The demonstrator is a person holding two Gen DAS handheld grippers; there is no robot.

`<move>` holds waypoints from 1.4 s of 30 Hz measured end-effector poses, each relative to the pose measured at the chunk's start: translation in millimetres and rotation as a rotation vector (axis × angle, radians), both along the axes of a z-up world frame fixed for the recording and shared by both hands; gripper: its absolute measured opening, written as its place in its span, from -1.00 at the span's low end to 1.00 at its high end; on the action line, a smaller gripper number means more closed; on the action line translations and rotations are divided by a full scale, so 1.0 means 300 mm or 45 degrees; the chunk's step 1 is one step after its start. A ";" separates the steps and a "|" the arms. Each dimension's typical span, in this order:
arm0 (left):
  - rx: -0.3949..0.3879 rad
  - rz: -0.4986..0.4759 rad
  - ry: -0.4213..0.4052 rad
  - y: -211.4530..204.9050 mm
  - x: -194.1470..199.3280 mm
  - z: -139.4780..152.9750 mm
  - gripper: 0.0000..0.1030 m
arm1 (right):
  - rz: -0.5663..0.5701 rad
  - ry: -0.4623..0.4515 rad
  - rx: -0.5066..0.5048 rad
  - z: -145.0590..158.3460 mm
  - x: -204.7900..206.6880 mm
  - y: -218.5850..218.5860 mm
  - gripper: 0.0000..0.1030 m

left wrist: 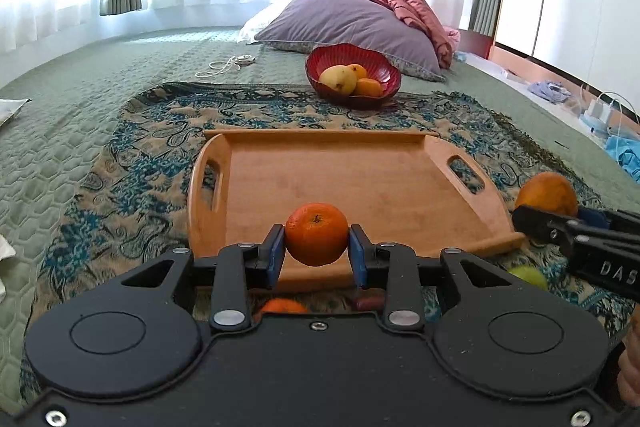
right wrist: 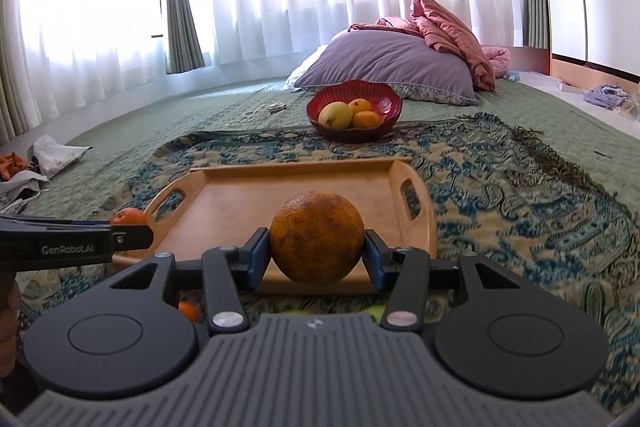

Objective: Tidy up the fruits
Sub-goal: 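Lift the tangerine with the left gripper while the right gripper carries the large orange over the tray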

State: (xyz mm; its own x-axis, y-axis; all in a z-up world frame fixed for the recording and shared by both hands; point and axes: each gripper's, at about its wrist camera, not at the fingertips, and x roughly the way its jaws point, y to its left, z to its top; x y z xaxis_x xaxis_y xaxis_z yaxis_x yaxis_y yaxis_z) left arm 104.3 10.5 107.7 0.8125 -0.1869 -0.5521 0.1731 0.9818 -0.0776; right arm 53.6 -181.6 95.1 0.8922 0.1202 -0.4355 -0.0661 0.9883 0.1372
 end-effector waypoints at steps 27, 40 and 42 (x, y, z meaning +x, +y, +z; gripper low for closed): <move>0.077 0.062 0.281 -0.005 0.504 -0.136 -0.38 | 0.021 0.372 0.047 -0.083 0.527 -0.064 0.03; 0.064 0.086 0.342 0.015 0.601 -0.189 -0.38 | -0.023 0.431 0.094 -0.158 0.632 -0.055 0.03; 0.055 0.101 0.334 0.022 0.603 -0.191 -0.38 | -0.026 0.431 0.075 -0.166 0.637 -0.045 0.03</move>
State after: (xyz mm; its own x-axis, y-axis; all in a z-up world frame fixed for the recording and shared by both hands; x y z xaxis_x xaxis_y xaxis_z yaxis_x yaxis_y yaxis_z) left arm 285.2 17.0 50.5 0.6517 -0.1005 -0.7517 0.0754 0.9949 -0.0677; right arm 244.8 -195.2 45.3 0.7007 0.1372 -0.7001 0.0130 0.9787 0.2048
